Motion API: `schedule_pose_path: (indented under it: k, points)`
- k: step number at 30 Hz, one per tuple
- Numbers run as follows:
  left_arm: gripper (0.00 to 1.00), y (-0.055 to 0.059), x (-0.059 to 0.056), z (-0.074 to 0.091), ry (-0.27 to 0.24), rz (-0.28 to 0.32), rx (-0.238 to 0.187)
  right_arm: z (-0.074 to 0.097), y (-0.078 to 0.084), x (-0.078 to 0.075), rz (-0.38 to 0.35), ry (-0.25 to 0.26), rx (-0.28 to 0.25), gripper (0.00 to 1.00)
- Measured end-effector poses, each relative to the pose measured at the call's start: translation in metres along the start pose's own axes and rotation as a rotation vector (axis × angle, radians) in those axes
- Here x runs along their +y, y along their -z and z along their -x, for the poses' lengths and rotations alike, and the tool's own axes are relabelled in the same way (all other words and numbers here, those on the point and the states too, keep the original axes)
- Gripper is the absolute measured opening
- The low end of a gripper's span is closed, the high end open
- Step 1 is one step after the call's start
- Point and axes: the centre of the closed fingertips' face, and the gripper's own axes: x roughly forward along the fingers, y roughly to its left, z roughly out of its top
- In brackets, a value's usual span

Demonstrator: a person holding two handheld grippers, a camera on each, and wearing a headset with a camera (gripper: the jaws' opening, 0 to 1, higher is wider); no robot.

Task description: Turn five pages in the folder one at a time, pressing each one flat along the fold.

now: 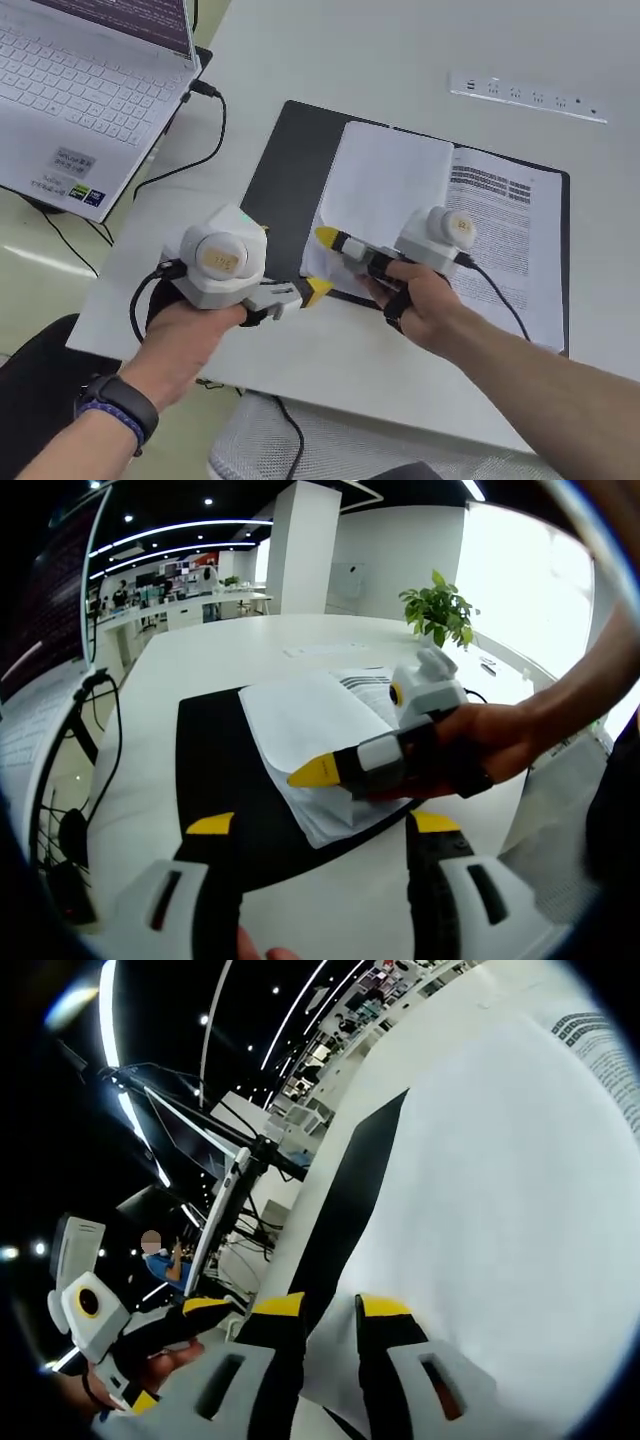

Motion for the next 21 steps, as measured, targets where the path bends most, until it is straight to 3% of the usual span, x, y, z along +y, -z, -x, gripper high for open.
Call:
schedule_pose_path:
  k: [7, 10, 15, 21]
  points:
    - [0.63, -0.001, -0.003, -0.005, 0.003, 0.005, -0.003, 0.0, -0.002, 0.007, -0.005, -0.039, -0.001, 0.29]
    - [0.55, -0.002, -0.004, -0.01, 0.009, 0.003, -0.007, 0.004, -0.003, 0.01, 0.0, -0.05, -0.004, 0.32]
    - [0.51, -0.009, -0.009, -0.02, 0.026, -0.012, -0.008, 0.014, -0.006, 0.013, 0.029, -0.06, 0.001, 0.3]
    - [0.45, -0.014, -0.011, -0.031, 0.042, -0.034, -0.007, 0.032, -0.026, 0.012, 0.054, -0.063, -0.039, 0.25]
